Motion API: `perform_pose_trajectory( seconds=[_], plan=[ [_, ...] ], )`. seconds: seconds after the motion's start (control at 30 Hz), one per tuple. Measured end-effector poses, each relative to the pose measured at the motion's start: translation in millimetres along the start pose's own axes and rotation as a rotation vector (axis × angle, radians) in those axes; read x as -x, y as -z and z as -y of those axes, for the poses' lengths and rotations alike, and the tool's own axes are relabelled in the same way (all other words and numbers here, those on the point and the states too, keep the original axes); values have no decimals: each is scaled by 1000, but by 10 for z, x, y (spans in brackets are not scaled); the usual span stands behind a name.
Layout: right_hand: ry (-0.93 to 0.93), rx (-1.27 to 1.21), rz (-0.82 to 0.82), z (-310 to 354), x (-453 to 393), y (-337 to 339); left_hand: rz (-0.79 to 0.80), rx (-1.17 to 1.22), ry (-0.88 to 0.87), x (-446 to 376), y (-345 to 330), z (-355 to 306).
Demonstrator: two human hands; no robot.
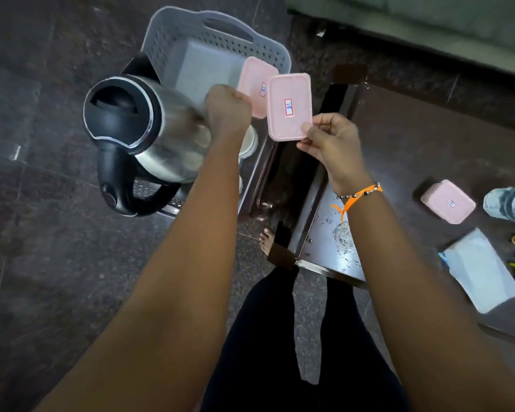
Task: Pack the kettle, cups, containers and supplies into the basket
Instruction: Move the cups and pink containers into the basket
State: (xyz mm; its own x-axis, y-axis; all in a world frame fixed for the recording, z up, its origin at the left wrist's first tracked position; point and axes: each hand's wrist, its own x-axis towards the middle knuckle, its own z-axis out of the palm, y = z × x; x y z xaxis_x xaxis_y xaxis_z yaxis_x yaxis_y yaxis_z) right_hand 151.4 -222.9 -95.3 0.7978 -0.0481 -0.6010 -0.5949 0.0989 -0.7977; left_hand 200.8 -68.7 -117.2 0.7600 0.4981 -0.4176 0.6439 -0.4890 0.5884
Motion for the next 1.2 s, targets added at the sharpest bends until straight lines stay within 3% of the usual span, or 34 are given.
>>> perform_pose_trajectory(
  seconds=[0.27, 0.6, 0.77, 0.87, 1.13, 1.2],
  plan=[
    [-11, 56, -104, -15, -246, -269, 123, -210, 14, -253, -20, 40],
    [10, 201, -200, -4, -457, -586, 242, 246, 96, -395, 17, -56],
    [-61, 307, -254, -37, -494, -753, 236, 158, 96, -463, -12, -16],
    [-69, 331, -272, -74, -518, -782, 266, 66, 12, -442, -33, 9],
    [52, 502, -223, -29, -422, -663, 249, -8, -77, -320, -69, 33],
    [75, 489, -202, -21, -345, -590, 182, -11, -93, -238, -67, 32]
  ],
)
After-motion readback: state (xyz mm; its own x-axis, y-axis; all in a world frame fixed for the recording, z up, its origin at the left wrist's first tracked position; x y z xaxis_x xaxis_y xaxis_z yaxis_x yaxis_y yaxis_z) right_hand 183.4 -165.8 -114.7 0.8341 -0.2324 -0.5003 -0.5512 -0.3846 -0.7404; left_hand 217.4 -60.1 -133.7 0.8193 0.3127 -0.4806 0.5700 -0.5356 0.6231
